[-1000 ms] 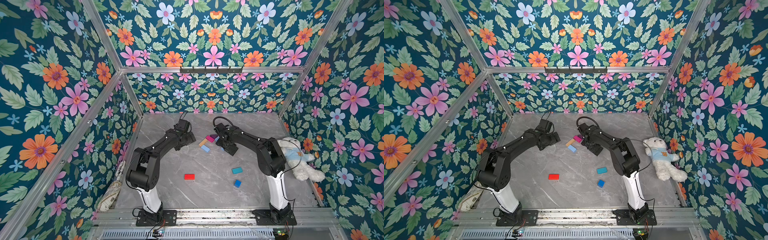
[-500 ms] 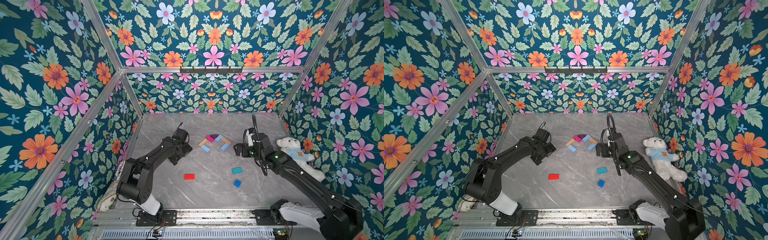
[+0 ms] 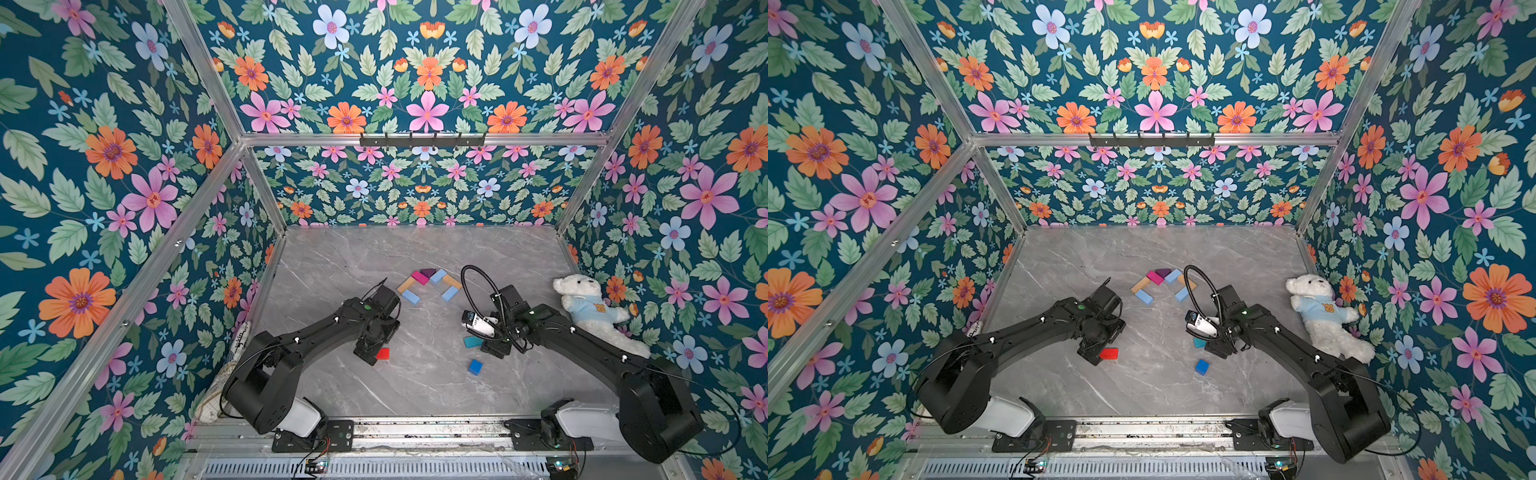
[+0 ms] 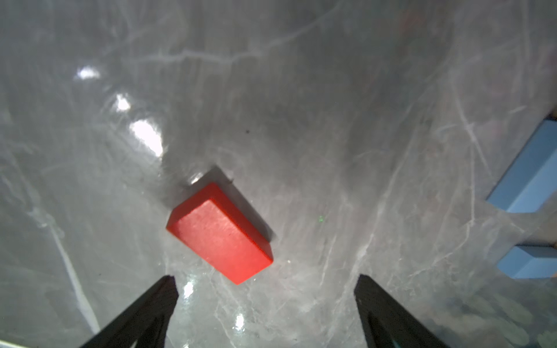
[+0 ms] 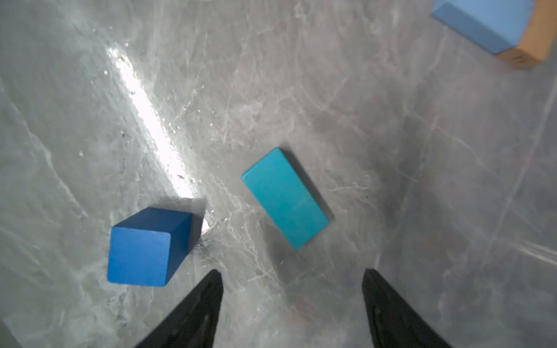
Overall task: Assemble a heart with building blocks
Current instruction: Pick up the building block from the center of the board.
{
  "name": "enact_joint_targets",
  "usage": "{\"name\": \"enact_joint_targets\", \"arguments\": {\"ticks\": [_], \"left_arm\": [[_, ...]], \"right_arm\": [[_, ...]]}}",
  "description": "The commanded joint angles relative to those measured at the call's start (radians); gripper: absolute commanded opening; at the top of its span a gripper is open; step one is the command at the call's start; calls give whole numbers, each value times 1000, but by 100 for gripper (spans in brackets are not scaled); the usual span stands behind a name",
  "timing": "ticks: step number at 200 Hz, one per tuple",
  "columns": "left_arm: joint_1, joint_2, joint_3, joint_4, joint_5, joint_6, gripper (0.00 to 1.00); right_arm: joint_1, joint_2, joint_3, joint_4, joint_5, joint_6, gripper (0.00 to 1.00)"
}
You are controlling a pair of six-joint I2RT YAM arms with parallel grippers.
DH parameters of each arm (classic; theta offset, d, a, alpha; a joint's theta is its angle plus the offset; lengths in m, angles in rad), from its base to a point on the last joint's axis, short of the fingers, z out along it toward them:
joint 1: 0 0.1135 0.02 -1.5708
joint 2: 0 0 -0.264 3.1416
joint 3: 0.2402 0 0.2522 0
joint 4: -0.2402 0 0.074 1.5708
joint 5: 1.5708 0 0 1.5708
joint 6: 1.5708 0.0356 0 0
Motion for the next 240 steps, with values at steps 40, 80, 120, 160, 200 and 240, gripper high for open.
{"name": "enact_joint_targets", "arguments": {"ticks": [40,80,120,160,200,240], "left_arm": [[-29,-1,-52,25,-5,-133,91],[-29,31,-73,73,16,-140,83],[-20,52,-88,100,38,-136,77],[-8,55,-105,116,43,-128,68],[2,70,-113,138,48,-108,53],[23,82,-84,112,28,-52,38]], "right_arm": [[4,58,-4,91,-49,-103,75],[9,117,13,141,-13,-116,74],[9,185,41,130,-10,-120,72],[8,216,1,154,4,-110,68],[9,300,37,144,16,-89,53],[8,295,55,90,15,-41,12]]}}
